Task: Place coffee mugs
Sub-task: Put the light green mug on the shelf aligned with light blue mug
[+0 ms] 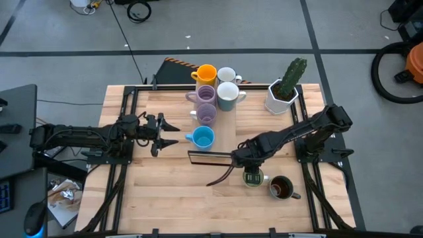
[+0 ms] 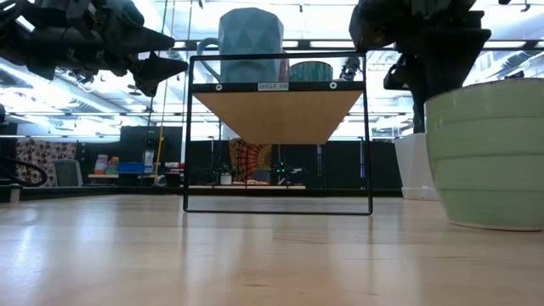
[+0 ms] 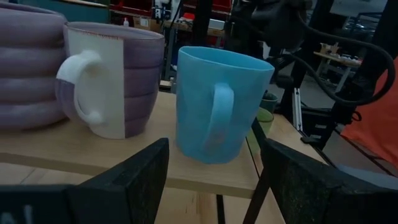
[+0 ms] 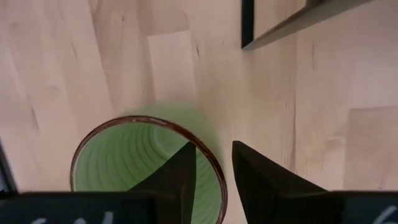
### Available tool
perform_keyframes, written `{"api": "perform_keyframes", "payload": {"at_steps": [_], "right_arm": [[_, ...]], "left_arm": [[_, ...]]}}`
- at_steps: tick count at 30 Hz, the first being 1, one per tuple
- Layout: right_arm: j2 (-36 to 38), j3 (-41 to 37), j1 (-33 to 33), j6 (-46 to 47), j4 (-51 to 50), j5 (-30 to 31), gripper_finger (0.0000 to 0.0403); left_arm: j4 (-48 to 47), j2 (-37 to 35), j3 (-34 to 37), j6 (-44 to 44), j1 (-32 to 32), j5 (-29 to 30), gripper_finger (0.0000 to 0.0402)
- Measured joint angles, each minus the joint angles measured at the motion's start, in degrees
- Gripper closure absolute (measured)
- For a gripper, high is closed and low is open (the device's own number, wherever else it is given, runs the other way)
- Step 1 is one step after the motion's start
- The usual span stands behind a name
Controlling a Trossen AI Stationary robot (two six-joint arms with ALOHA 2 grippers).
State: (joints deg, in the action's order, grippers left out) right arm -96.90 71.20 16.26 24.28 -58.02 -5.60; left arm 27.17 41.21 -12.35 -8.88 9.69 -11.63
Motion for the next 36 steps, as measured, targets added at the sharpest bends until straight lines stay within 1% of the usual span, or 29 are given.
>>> {"api": "perform_keyframes", "payload": {"at_steps": [5, 12, 18, 25, 33, 36], "right_arm": [[0.3, -0.3, 0.6, 0.2, -0.2, 1.9, 0.0296], [1.0, -2.3, 0.6, 0.3, 2.0, 2.4, 0.0331], [1.2, -2.6, 0.7, 0.1, 2.9, 2.3, 0.0343], [1.2, -2.6, 0.9, -1.6, 2.8, 2.0, 0.0385], [1.5, -2.6, 1.0, -3.2, 2.3, 2.0, 0.0385], [2.9, -2.0, 1.0, -3.8, -0.3, 1.1, 0.0385]], "left_arm": [[0.0, 0.0, 0.0, 0.0, 0.0, 0.0, 0.0139], [0.0, 0.0, 0.0, 0.0, 0.0, 0.0, 0.0139], [-0.1, 0.0, 0.0, -0.1, 0.0, -0.8, 0.0139], [-0.1, 0.0, 0.0, 0.0, 0.0, -1.2, 0.0139], [-0.1, 0.0, 0.0, 0.0, 0.0, -1.3, 0.0139], [-0.1, 0.0, 0.0, 0.0, 0.0, -1.3, 0.0139]]}}
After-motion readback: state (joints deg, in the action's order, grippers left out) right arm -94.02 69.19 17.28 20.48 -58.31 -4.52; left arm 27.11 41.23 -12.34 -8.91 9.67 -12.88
